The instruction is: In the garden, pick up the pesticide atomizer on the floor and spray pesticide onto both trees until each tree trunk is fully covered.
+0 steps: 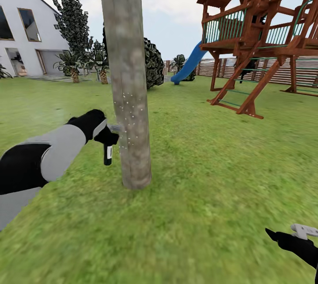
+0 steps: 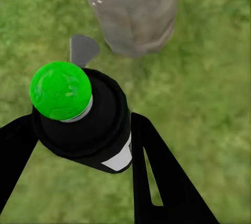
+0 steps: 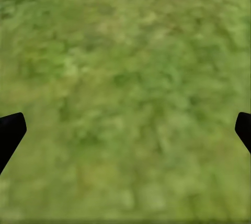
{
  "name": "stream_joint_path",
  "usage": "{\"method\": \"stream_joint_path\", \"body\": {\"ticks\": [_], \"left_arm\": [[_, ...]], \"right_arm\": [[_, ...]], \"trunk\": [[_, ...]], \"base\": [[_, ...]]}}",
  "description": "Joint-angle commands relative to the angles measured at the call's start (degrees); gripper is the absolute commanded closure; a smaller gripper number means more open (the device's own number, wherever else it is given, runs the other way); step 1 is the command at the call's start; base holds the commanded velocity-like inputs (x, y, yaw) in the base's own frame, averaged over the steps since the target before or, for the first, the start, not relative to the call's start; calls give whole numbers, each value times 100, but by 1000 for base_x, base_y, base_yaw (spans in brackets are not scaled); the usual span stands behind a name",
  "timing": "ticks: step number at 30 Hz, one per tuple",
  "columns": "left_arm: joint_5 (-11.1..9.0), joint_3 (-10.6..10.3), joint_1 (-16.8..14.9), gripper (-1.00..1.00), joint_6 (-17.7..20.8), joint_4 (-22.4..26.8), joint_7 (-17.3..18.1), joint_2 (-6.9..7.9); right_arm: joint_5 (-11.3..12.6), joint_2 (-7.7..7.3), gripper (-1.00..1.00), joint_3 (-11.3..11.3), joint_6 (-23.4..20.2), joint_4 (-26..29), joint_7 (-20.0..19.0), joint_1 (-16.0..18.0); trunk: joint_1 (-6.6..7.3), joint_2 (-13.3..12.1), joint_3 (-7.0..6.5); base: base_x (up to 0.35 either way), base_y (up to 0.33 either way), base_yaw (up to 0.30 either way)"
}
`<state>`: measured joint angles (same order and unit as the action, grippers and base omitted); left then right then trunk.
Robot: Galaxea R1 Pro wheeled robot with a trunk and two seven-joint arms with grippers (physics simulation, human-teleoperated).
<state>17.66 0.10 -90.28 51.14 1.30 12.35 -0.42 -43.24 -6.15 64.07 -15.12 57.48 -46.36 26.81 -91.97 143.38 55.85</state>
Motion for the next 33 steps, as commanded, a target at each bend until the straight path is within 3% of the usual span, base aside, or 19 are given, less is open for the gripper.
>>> {"method": "stream_joint_path", "body": {"ticks": [1,7,11,16,22,33], "left_arm": [[5,-11,77,100,-49,2,-7,-1],[1,-11,743,100,-536,2,-144,-2],[-10,-10,1153,100,-904,2,-442,-8],[-34,-10,1562,100,-987,2,-574,-51],[-49,4,1636,100,-991,2,-576,-81],[-52,13,1637,100,-992,2,-581,-100]], "right_arm": [[0,0,-100,0,0,0,2,0],[0,0,-100,0,0,0,4,0],[0,0,-100,0,0,0,4,0],[0,0,-100,0,0,0,5,0],[0,0,-100,0,0,0,12,0],[-10,0,-100,-9,4,0,13,0]], "trunk": [[1,1,-1],[1,1,-1],[1,1,-1],[1,1,-1],[1,1,-1],[1,1,-1]], "base": [[0,0,0],[0,0,0],[0,0,0],[0,0,54],[0,-15,205],[32,-300,8]]}}
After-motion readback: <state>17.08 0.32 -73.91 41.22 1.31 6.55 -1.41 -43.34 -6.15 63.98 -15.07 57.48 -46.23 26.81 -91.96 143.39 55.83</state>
